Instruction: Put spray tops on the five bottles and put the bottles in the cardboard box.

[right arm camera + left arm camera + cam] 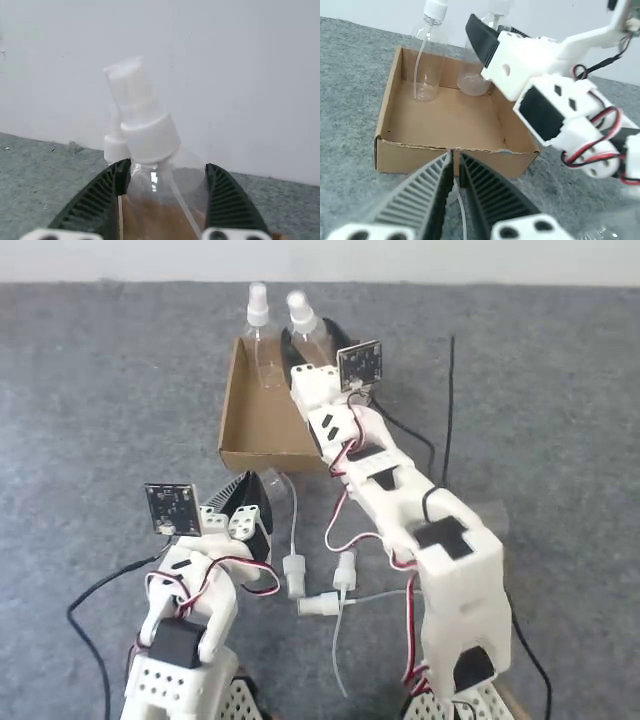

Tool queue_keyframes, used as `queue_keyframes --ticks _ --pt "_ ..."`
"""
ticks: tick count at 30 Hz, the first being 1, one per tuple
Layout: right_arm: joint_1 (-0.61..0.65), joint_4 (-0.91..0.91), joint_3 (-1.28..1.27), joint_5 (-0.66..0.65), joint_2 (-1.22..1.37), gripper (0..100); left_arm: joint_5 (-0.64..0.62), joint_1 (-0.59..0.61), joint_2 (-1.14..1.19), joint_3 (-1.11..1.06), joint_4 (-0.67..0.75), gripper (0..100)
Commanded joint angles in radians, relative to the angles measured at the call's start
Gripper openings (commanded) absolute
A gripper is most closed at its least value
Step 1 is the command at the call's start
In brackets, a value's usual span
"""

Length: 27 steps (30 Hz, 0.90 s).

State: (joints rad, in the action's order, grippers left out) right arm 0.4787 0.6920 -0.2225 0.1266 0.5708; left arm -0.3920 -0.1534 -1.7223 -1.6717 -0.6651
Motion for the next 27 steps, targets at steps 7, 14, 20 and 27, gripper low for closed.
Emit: queue_keyframes --ticks 7,14,20,27 --pt "-0.008 0.022 0.141 0.068 0.074 10.2 0.011 0.009 -0.014 0.042 0.032 1" --pt "-0.015 0.022 0.143 0.094 0.082 10.2 0.009 0.009 -0.014 0.042 0.032 1" --pt "-0.016 0.024 0.193 0.094 0.133 10.2 0.008 0.009 -0.014 0.042 0.032 1" --pt "-0.030 0.022 0.302 0.094 0.234 10.2 0.008 0.009 -0.014 0.042 0.032 1"
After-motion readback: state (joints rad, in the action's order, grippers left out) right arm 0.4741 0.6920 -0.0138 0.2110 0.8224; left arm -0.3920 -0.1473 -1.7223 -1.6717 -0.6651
